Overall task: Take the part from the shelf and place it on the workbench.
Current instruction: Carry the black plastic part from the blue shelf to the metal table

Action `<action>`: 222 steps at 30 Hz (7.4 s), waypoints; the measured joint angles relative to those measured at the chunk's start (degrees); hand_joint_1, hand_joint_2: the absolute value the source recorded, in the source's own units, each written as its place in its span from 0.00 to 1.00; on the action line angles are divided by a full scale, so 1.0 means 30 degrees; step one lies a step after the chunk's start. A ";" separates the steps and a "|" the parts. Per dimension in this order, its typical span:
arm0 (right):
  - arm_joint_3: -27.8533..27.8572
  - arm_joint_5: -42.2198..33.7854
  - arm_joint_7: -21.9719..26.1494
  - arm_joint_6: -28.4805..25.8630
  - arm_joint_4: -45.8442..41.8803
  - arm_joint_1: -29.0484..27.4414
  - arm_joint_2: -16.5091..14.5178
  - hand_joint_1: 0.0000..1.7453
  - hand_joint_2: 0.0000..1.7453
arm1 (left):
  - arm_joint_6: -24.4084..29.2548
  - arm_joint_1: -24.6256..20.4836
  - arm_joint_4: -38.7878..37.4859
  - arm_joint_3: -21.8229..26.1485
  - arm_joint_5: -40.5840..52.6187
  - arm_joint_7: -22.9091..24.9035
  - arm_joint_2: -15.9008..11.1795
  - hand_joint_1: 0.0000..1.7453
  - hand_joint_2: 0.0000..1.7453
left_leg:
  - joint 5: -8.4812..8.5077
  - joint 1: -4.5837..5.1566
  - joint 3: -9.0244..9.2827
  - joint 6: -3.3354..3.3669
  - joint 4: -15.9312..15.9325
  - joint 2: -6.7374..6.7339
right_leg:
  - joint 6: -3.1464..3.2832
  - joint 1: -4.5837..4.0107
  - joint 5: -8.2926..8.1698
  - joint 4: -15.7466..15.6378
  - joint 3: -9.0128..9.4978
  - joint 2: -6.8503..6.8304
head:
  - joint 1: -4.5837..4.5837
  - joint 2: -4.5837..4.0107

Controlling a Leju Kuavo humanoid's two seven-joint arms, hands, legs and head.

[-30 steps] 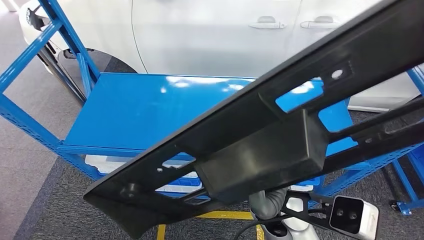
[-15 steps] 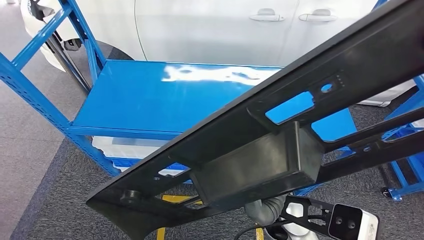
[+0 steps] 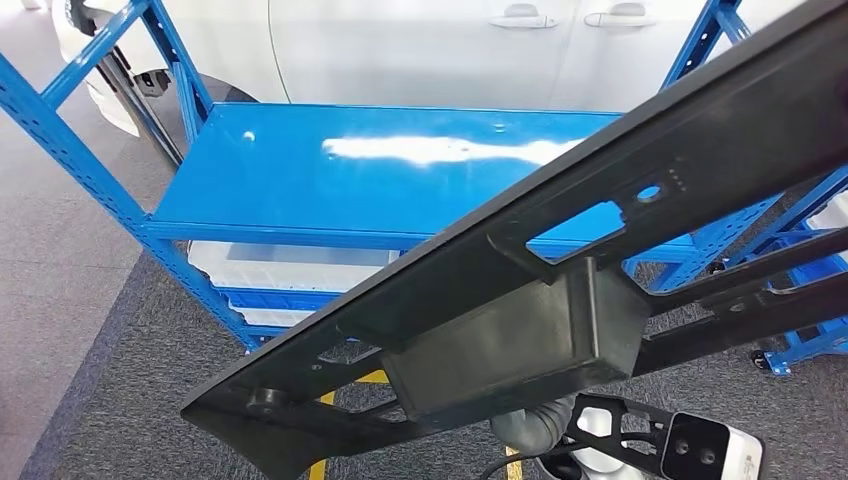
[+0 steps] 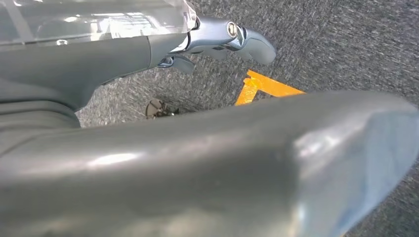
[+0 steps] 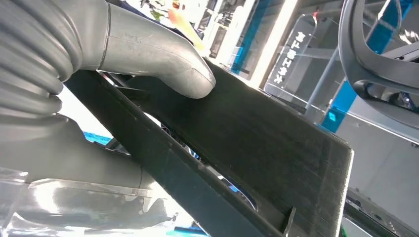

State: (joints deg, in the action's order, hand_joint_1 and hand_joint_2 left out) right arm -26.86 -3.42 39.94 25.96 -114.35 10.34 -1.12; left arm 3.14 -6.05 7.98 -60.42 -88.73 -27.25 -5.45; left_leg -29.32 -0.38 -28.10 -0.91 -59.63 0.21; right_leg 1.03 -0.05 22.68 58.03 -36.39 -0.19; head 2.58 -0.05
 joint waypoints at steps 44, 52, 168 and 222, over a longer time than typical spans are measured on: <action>0.0009 -0.1595 0.0006 0.1200 0.0606 0.1543 0.1910 1.00 1.00 | 0.0614 0.0034 -0.0002 -0.0410 -0.0126 0.1728 0.0608 0.00 0.00 | 0.1304 -0.0083 -0.1167 0.0490 0.0950 -0.0341 | -0.0759 0.0311 0.2083 0.2388 0.0529 -0.0450 | -0.0004 -0.0004; 0.0915 -0.1504 0.0011 0.1637 0.0408 0.1405 0.1934 1.00 1.00 | 0.1900 0.0108 -0.0007 -0.0281 -0.0118 0.1313 0.0627 0.00 0.00 | 0.0033 -0.0010 -0.1925 -0.0226 -0.0850 -0.0631 | 0.0180 0.0209 0.1206 0.0254 0.1034 -0.0251 | -0.0002 -0.0004; 0.3616 -0.1816 0.0011 0.0699 -0.2390 0.0764 -0.0336 1.00 1.00 | 0.4153 0.0304 -0.0186 0.1073 -0.0126 0.2521 -0.0991 0.00 0.00 | 0.0593 -0.0009 -0.0837 0.0321 0.0701 -0.1758 | -0.0479 0.0083 0.1106 0.0753 0.0438 -0.1067 | -0.0009 -0.0002; 0.2816 -0.1109 -0.0018 -0.1331 -0.1523 0.1123 0.0508 1.00 1.00 | 0.1987 -0.0064 -0.0219 -0.0150 0.0198 0.2728 -0.0193 0.00 0.00 | 0.0823 -0.0180 -0.1124 0.0587 0.0720 -0.0124 | -0.0729 0.0093 0.2685 0.3825 -0.1367 0.0457 | -0.0011 -0.0004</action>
State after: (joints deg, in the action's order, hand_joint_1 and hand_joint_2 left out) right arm -18.41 -6.75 39.89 21.96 -118.92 13.71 0.40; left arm 9.10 -6.24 7.32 -60.87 -88.14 -19.06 -6.03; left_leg -26.85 -0.92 -31.48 0.85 -57.47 -0.17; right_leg -1.16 0.22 30.73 69.50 -40.49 1.18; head 2.55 -0.06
